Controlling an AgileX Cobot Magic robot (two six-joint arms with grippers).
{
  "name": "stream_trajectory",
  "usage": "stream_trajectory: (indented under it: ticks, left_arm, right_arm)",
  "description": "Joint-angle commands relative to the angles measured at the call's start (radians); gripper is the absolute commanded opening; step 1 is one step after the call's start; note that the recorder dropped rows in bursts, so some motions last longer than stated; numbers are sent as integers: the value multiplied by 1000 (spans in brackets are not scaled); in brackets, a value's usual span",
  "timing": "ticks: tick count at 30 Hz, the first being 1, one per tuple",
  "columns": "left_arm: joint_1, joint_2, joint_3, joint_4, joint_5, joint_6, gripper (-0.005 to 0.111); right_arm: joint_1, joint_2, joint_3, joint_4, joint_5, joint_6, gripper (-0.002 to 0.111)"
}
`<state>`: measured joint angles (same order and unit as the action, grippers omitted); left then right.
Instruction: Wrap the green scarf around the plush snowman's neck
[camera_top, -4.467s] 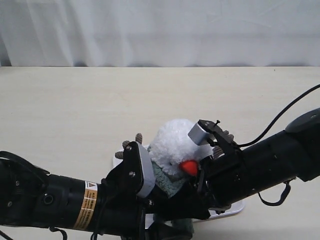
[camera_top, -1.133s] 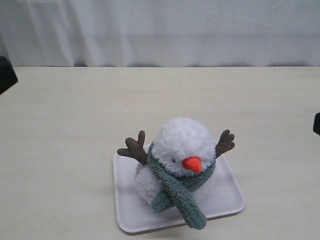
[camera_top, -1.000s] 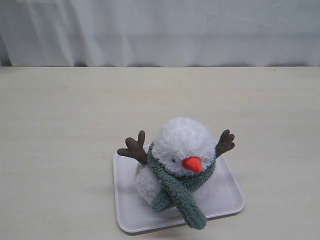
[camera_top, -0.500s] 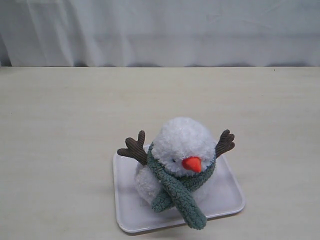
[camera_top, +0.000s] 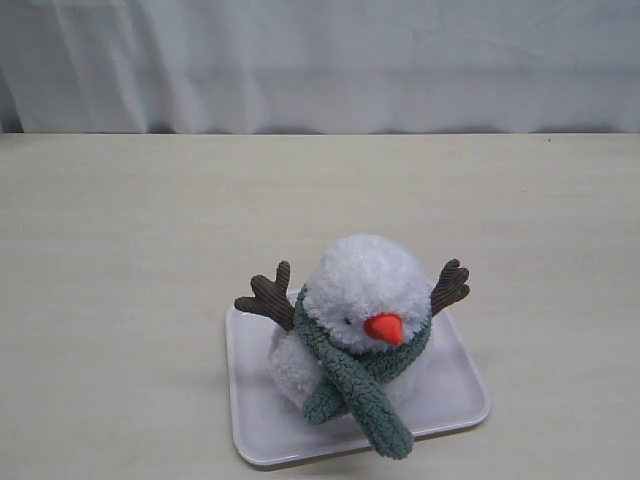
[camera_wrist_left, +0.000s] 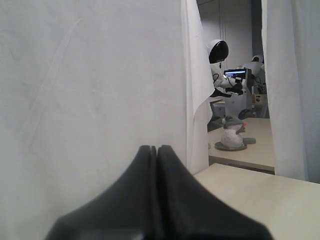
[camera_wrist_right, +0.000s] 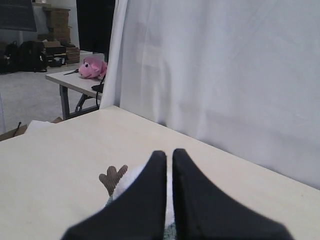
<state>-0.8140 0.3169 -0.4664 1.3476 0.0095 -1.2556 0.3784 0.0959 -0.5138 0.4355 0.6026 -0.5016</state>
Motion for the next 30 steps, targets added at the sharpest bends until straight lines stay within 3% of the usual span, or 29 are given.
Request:
stream_trajectory:
  ticks: [1, 19, 23, 30]
  left_arm:
    - [0, -6, 6, -1, -2, -6, 0]
    - [0, -6, 6, 1, -31, -6, 0]
    - [2, -6, 6, -233, 0, 64, 0]
    - [28, -6, 6, -807, 182, 533, 0]
  right_arm:
    - [-4, -5, 5, 1, 4, 9, 4]
    - [-4, -5, 5, 1, 4, 24, 4]
    - [-4, -5, 5, 1, 4, 24, 4]
    - [-4, -5, 5, 1, 4, 24, 4]
